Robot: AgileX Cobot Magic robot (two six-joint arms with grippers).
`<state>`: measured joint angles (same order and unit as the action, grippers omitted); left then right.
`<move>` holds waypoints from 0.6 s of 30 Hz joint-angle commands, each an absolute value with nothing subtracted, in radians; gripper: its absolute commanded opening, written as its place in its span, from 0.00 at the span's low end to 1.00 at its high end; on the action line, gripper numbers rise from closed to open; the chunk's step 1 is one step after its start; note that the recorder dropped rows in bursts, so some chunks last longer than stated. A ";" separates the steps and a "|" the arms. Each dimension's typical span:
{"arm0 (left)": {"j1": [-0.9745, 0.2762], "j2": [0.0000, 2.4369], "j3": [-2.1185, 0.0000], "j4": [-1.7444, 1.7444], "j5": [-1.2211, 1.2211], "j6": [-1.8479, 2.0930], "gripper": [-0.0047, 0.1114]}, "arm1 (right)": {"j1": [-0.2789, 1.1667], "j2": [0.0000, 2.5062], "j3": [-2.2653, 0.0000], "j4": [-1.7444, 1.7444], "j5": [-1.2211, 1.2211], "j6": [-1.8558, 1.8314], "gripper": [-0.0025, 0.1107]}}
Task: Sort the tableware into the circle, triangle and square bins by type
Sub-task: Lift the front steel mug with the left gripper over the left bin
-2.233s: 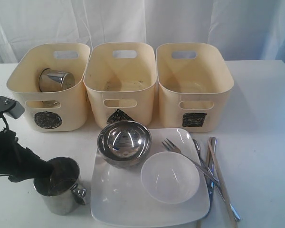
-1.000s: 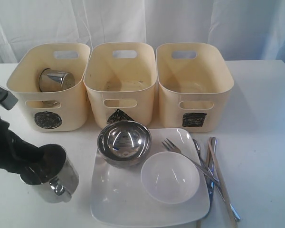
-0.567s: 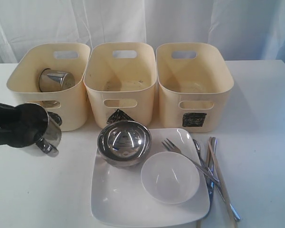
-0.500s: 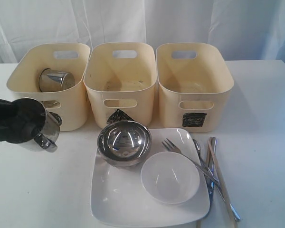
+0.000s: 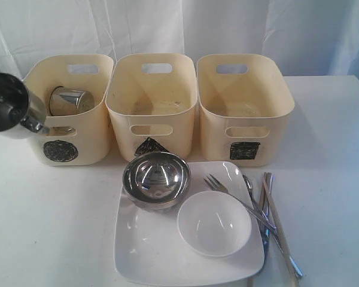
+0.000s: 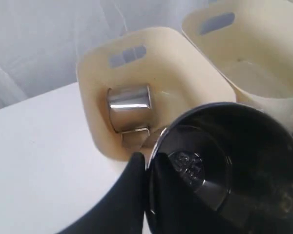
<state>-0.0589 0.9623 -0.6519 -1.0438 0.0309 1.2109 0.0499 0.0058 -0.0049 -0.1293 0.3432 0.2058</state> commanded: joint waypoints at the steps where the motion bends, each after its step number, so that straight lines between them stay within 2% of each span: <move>1: -0.062 0.969 -0.720 -1.084 -0.037 1.201 0.04 | 0.049 0.000 0.000 -0.129 0.335 0.199 0.02; 8: -0.062 1.083 -0.835 -1.084 -0.032 1.201 0.04 | 0.049 0.000 0.000 -0.129 0.335 0.199 0.02; 18: -0.062 1.288 -0.938 -1.042 -0.182 1.203 0.04 | 0.049 0.000 0.000 -0.129 0.335 0.199 0.02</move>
